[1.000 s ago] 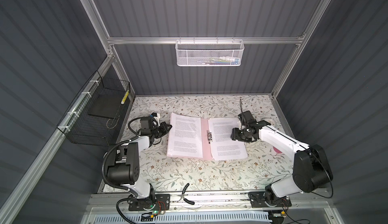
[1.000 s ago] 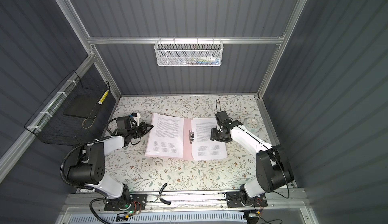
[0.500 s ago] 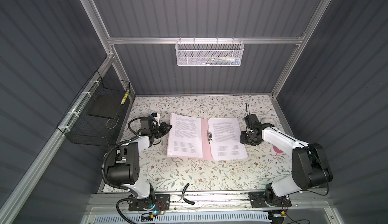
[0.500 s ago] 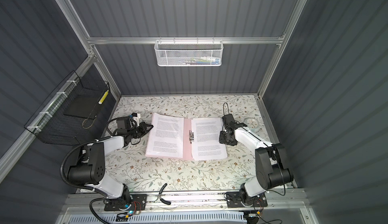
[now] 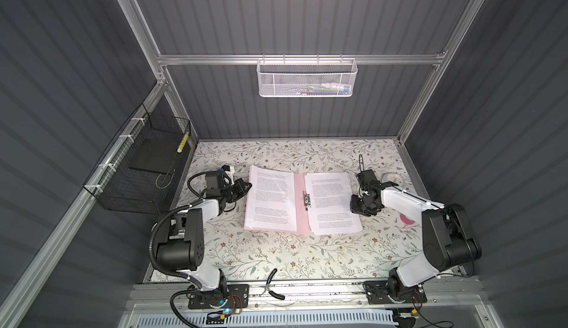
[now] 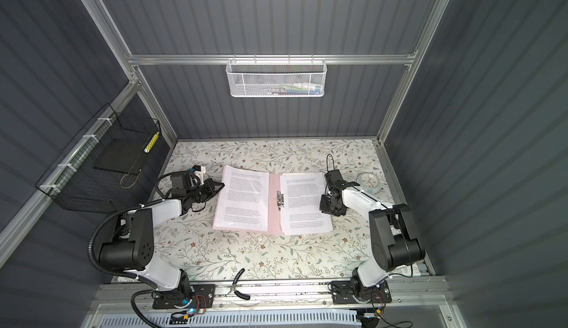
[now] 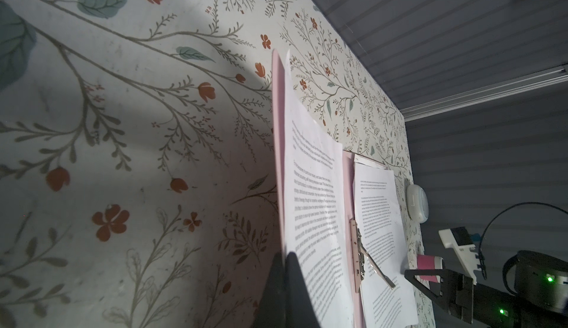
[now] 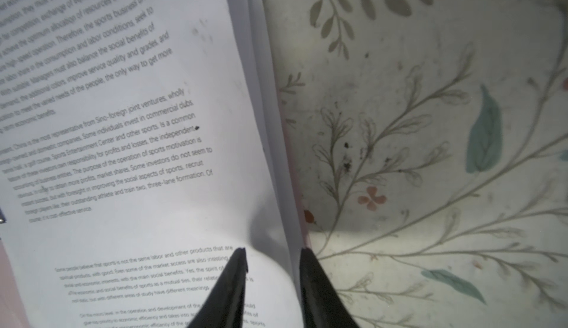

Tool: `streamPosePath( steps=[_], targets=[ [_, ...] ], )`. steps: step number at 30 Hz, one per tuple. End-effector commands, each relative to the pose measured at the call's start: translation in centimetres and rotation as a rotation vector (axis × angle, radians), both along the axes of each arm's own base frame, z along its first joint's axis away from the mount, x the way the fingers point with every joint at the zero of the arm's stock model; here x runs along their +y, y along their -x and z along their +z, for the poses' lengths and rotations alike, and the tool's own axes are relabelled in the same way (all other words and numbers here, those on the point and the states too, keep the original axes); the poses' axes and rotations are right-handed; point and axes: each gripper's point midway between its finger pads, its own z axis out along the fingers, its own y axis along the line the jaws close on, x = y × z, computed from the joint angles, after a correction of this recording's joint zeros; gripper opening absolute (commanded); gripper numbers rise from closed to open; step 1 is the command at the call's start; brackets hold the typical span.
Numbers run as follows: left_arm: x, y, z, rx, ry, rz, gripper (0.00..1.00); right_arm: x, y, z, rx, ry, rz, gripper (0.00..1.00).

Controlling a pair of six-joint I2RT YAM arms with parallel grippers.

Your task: Put the files into the folder

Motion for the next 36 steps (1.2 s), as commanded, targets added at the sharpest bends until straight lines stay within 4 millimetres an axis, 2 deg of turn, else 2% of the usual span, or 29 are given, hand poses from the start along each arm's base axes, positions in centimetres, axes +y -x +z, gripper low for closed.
streamPosePath(
  steps=[1,6,12,14,36],
  targets=[
    [-0.17,0.18,-0.60,0.012,-0.010,-0.011,0.00,0.51,0.14,0.08,-0.003,-0.038,0.002,0.25],
    [-0.21,0.16,-0.59,0.011,-0.007,-0.013,0.00,0.78,0.14,-0.08,-0.002,-0.059,-0.005,0.04],
    [-0.22,0.22,-0.58,0.010,-0.008,-0.014,0.00,0.91,-0.06,-0.25,-0.005,-0.069,-0.010,0.04],
    [-0.21,0.22,-0.58,0.010,-0.009,-0.014,0.00,0.69,-0.16,-0.22,-0.008,-0.059,-0.017,0.00],
    [-0.21,0.17,-0.50,0.005,-0.007,-0.012,0.00,0.42,0.16,-0.04,-0.022,-0.072,-0.044,0.00]
  ],
)
